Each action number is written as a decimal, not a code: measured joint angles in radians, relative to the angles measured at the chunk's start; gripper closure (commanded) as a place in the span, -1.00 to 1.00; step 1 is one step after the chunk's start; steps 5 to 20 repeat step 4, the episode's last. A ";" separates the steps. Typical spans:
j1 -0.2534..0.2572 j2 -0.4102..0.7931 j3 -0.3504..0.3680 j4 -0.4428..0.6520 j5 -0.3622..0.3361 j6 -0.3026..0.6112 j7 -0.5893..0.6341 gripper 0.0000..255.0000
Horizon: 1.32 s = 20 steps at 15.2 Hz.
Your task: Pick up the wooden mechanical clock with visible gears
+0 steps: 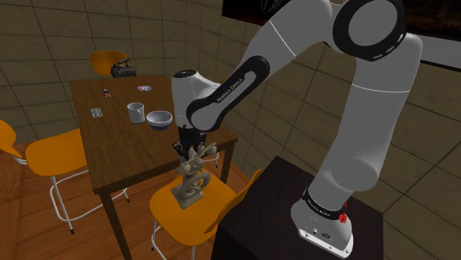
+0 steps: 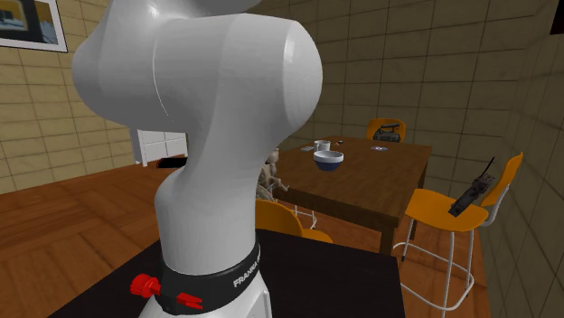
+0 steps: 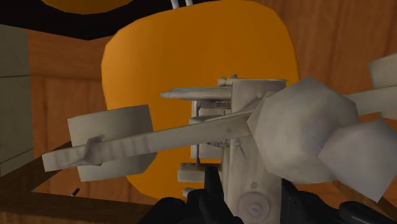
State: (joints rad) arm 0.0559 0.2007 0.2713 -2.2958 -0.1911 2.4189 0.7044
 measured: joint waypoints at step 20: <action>-0.005 -0.037 0.006 0.009 0.022 -0.043 -0.019 1.00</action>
